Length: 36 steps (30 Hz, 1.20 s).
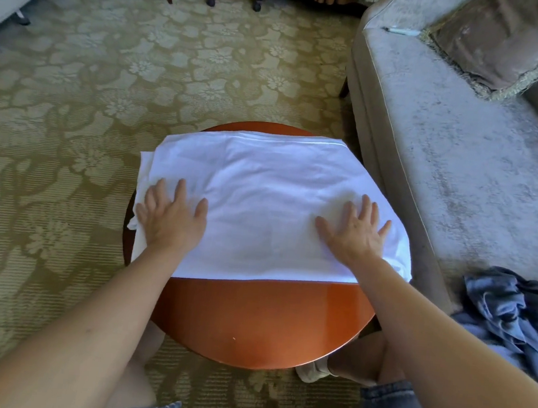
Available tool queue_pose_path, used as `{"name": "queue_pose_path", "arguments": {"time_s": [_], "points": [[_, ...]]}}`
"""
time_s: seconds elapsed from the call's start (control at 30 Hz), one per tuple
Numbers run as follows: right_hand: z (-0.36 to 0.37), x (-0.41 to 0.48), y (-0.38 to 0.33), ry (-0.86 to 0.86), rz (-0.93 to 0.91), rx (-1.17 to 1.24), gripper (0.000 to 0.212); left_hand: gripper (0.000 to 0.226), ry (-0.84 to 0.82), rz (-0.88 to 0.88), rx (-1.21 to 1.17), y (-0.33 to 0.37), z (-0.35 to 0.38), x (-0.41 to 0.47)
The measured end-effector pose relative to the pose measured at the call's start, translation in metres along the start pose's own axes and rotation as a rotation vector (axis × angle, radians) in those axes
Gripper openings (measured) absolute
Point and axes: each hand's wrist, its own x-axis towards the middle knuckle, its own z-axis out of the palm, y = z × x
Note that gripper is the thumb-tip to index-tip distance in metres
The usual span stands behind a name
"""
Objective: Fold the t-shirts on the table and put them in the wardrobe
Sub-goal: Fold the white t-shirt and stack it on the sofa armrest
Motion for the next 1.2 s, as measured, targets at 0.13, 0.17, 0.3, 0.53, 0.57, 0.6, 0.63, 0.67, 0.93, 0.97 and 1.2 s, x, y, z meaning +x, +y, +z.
{"name": "queue_pose_path", "arguments": {"time_s": [0.13, 0.17, 0.3, 0.53, 0.57, 0.6, 0.63, 0.67, 0.93, 0.97, 1.2], "points": [[0.007, -0.020, -0.063, -0.027, -0.207, 0.026, 0.081, 0.077, -0.014, -0.235, -0.120, -0.025, -0.010, 0.002], [0.012, -0.024, -0.077, -0.050, -0.251, 0.031, 0.079, 0.082, -0.021, -0.287, -0.159, -0.029, -0.014, 0.005], [0.031, -0.033, -0.095, -0.069, -0.308, -0.023, 0.075, 0.099, -0.084, -0.342, -0.217, -0.039, -0.025, 0.015], [0.034, -0.033, -0.095, -0.046, -0.302, -0.064, 0.074, 0.091, -0.153, -0.390, -0.518, -0.034, -0.034, 0.033], [0.035, -0.033, -0.095, -0.045, -0.301, -0.067, 0.074, 0.091, -0.152, -0.382, -0.542, -0.035, -0.036, 0.034], [0.035, -0.033, -0.094, -0.042, -0.301, -0.069, 0.074, 0.090, -0.156, -0.358, -0.558, -0.037, -0.036, 0.034], [0.036, -0.033, -0.094, -0.039, -0.302, -0.071, 0.074, 0.090, -0.164, -0.317, -0.558, -0.039, -0.037, 0.032], [0.036, -0.033, -0.094, -0.038, -0.304, -0.075, 0.074, 0.090, -0.175, -0.265, -0.540, -0.041, -0.038, 0.030], [0.038, -0.036, -0.100, -0.044, -0.310, -0.101, 0.076, 0.064, -0.170, -0.029, -0.315, -0.050, -0.034, 0.030], [0.038, -0.037, -0.103, -0.046, -0.311, -0.105, 0.076, 0.060, -0.147, -0.034, -0.392, -0.055, -0.033, 0.030], [0.041, -0.050, -0.146, -0.112, -0.383, -0.116, 0.076, 0.027, 0.026, -0.165, -0.699, -0.097, -0.053, 0.031]]}}
